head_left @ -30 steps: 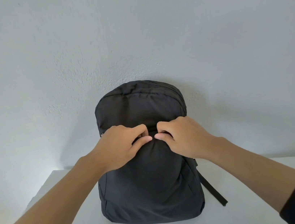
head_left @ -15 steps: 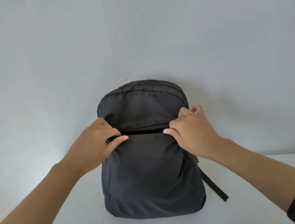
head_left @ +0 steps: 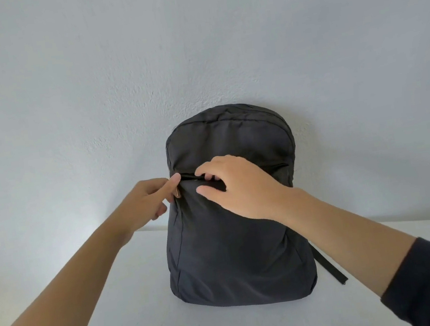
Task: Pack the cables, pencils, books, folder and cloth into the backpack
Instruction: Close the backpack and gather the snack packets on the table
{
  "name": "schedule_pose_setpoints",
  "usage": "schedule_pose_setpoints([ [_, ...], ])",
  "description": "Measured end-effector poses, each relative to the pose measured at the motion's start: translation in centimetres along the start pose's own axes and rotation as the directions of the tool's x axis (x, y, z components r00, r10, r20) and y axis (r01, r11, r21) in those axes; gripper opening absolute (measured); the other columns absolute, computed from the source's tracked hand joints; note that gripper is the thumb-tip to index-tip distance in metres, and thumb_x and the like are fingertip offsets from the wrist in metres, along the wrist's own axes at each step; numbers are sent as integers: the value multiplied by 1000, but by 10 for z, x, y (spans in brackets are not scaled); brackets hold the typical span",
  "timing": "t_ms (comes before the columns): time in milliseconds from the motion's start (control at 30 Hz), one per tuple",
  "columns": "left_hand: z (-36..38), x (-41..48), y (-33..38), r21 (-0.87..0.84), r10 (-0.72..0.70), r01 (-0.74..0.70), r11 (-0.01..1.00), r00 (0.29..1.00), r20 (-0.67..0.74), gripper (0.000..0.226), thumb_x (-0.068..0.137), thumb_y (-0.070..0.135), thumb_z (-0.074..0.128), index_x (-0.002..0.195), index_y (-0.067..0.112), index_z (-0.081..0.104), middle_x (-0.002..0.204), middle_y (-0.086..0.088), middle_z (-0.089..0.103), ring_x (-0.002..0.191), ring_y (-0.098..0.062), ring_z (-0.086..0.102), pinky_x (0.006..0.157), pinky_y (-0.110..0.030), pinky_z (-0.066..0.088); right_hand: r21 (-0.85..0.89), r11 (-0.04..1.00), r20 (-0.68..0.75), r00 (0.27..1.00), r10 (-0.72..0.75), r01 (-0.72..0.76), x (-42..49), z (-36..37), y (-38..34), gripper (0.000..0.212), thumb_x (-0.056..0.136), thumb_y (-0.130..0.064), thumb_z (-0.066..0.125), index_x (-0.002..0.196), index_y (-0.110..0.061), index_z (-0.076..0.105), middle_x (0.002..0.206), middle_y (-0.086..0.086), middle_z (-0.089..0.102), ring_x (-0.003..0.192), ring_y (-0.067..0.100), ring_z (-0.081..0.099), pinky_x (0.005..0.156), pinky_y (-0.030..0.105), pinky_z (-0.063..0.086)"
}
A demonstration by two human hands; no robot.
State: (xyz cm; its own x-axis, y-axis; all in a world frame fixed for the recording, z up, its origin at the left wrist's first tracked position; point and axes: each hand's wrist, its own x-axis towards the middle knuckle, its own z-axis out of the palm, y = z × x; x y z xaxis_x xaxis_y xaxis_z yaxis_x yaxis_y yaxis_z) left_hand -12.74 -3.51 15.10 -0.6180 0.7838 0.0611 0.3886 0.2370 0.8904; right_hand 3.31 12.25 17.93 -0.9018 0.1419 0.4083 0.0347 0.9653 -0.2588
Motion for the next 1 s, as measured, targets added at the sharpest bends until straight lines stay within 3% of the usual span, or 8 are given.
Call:
schedule_pose_setpoints([
  [200,-13,-4,2,-169,90,-66,983,987,134,33,104,35,56,85,8,62,74,-1,48,65,-16,38,63,-27,37,-55,996,-119,990,-76,70,20,28,-17,37,92,-35,73,122,-14,65,107,1,57,98,21,54,87,44,51],
  [367,-30,-3,23,-62,119,-111,992,984,134,40,102,16,55,65,5,44,68,-14,30,64,-21,27,65,-34,29,-204,974,-292,943,-157,99,37,42,-36,25,83,-29,83,87,-10,66,75,-4,46,69,18,45,59,36,43],
  [500,-34,11,20,134,169,-176,975,984,60,42,98,34,51,75,-1,55,72,-12,50,69,-24,40,69,-36,32,-203,975,-266,954,-140,87,51,41,-38,16,91,-19,75,81,-9,67,68,-3,53,61,20,50,58,35,35],
  [600,-39,23,5,-74,98,-104,992,992,-80,51,105,47,47,81,6,66,87,-6,71,73,-19,57,68,-35,41,-78,997,-243,970,-14,-5,50,42,-34,18,99,-18,63,83,-10,61,70,-4,55,62,18,51,58,37,40],
  [700,-30,30,-2,81,26,-30,996,998,50,54,103,56,45,84,11,69,83,-4,69,67,-15,53,66,-30,38,-21,1000,-311,950,-10,4,46,43,-40,21,96,-15,62,76,-15,54,63,-8,51,57,15,49,58,38,46],
  [800,-21,31,0,-9,-5,8,1000,974,226,52,99,61,44,76,17,60,72,1,56,59,-13,42,57,-25,32,-72,997,-387,921,-45,19,43,43,-44,21,91,-12,65,72,-15,56,58,-9,48,52,15,46,60,35,40],
  [867,-22,32,-2,-85,53,-34,996,973,224,54,104,59,42,78,15,57,70,2,51,58,-12,36,56,-25,29,-132,991,-408,910,-81,29,43,44,-43,17,92,-13,65,76,-13,61,58,-8,51,50,16,45,58,35,39],
  [1000,-18,34,-2,-65,174,-169,983,981,88,41,108,31,48,77,6,57,61,4,48,54,-9,36,55,-20,32,-200,979,-363,924,-117,45,44,45,-41,19,98,-18,58,84,-11,68,68,-1,63,54,19,55,50,32,40],
])
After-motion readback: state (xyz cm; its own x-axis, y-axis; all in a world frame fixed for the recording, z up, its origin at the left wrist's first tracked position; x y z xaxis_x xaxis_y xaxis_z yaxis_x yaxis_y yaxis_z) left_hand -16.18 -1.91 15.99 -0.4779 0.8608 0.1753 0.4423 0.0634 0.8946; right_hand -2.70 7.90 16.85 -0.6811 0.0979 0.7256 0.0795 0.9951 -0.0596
